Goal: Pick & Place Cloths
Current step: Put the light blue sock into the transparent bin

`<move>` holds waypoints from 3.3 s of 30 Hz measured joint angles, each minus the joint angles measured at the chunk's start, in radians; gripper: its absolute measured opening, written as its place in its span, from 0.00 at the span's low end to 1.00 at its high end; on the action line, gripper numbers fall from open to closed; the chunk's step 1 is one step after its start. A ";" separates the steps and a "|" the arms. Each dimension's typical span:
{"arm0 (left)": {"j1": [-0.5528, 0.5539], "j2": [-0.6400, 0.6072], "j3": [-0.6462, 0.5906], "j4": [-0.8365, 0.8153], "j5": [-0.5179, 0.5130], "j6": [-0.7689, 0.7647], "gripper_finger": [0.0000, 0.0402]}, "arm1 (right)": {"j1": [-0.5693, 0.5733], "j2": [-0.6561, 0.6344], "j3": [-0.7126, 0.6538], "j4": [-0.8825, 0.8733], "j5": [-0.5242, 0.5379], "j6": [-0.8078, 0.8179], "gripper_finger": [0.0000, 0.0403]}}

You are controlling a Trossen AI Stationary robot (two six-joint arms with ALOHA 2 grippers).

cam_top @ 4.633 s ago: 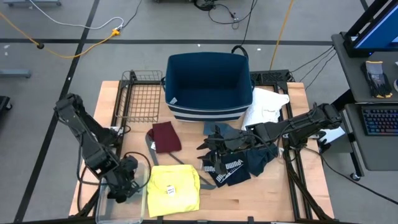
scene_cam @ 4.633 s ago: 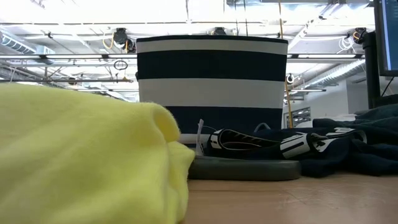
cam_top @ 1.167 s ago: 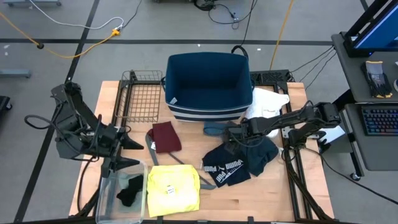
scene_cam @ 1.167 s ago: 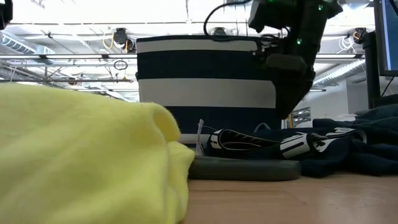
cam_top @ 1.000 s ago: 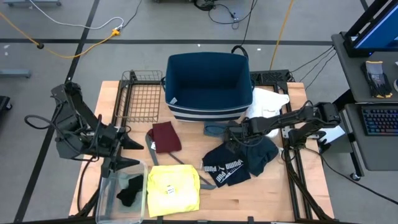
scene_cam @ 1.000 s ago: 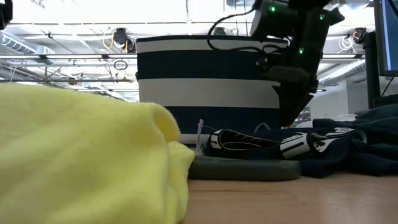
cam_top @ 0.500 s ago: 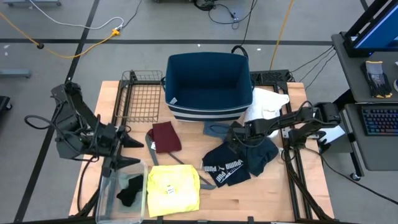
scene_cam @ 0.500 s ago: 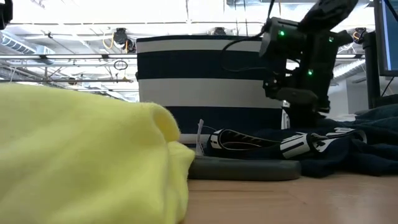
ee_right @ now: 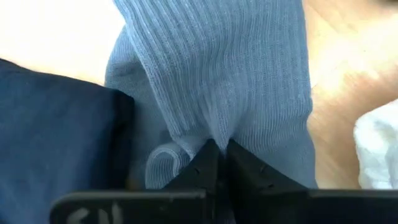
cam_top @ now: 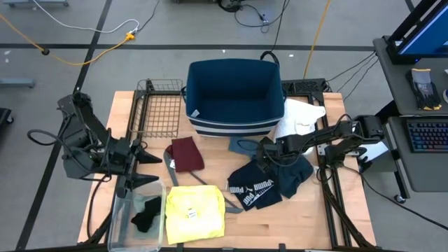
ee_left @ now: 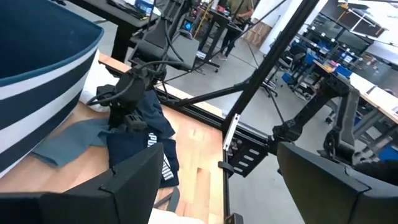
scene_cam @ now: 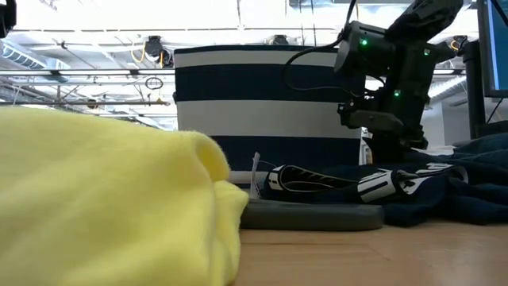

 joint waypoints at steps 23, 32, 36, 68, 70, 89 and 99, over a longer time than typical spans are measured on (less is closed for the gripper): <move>0.016 0.003 0.000 -0.001 -0.002 -0.025 0.80 | 0.137 -0.107 0.514 -0.022 0.063 -0.291 0.00; 0.070 0.002 0.000 -0.001 -0.001 -0.021 0.79 | 0.167 -0.106 0.591 0.170 0.042 -0.397 0.00; 0.097 0.003 0.000 -0.001 -0.001 0.008 0.80 | 0.167 -0.107 0.590 0.273 -0.008 -0.419 0.00; 0.416 0.367 0.000 0.226 0.167 0.450 0.80 | 0.134 0.011 0.590 0.547 -0.150 -0.402 0.00; 0.419 0.383 0.000 0.246 0.204 0.467 0.80 | 0.135 0.013 0.589 0.537 -0.153 -0.388 0.00; 0.499 0.407 0.000 0.329 0.299 0.479 0.80 | 0.151 0.044 0.589 0.569 -0.182 -0.359 0.00; 0.532 0.407 0.000 0.316 0.297 0.459 0.80 | 0.150 0.045 0.589 0.563 -0.207 -0.363 0.00</move>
